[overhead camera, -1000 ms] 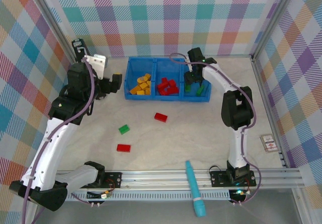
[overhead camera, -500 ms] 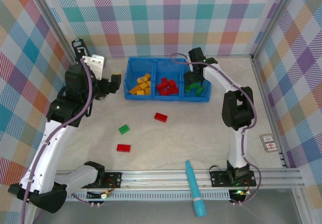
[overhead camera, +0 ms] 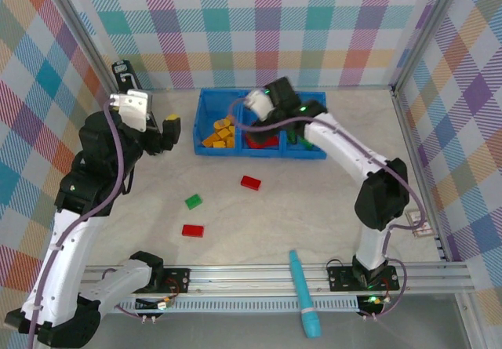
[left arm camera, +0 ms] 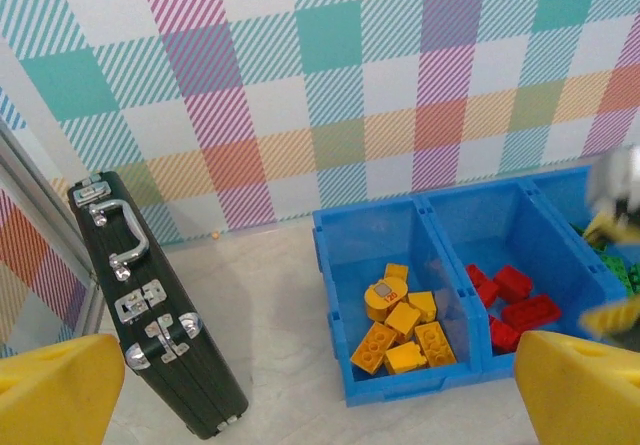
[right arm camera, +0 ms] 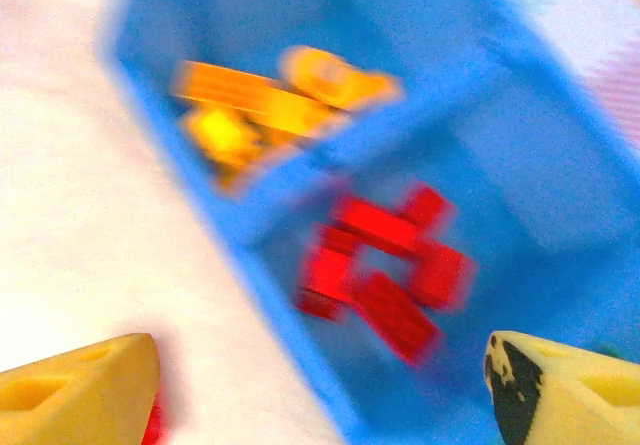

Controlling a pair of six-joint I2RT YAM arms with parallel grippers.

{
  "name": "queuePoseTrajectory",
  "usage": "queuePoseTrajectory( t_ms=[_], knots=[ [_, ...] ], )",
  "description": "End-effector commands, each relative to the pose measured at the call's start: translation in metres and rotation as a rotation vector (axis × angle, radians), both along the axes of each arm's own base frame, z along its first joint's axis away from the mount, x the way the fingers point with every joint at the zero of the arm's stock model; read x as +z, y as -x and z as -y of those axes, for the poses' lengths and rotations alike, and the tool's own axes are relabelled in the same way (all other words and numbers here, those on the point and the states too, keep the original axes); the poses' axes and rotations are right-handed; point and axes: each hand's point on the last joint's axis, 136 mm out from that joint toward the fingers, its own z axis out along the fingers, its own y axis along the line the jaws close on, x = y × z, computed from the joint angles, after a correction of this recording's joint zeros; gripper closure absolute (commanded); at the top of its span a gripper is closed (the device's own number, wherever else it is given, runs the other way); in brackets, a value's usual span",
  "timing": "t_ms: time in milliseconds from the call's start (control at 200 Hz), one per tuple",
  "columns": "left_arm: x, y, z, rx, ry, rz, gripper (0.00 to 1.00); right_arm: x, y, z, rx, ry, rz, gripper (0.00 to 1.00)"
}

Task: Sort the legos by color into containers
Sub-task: Pick up the lego from the middle-left of the table.

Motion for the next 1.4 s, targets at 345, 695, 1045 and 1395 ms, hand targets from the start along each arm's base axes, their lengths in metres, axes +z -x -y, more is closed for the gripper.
queuePoseTrajectory(
  t_ms=[345,695,1045,1395],
  knots=[
    [0.025,0.020,-0.009,0.008,0.023,0.084,0.00,-0.033,0.154,-0.140,1.010,-0.118,0.145,0.01],
    [0.028,0.025,-0.013,0.020,0.022,0.101,0.00,-0.091,0.187,-0.195,1.230,-0.070,0.124,0.02],
    [0.029,0.026,-0.012,0.015,0.026,0.106,0.00,-0.147,0.194,-0.201,1.247,0.024,0.073,0.07],
    [0.027,0.024,-0.010,0.003,0.029,0.100,0.00,-0.186,0.165,-0.207,1.139,0.142,0.106,0.17]
  ],
)
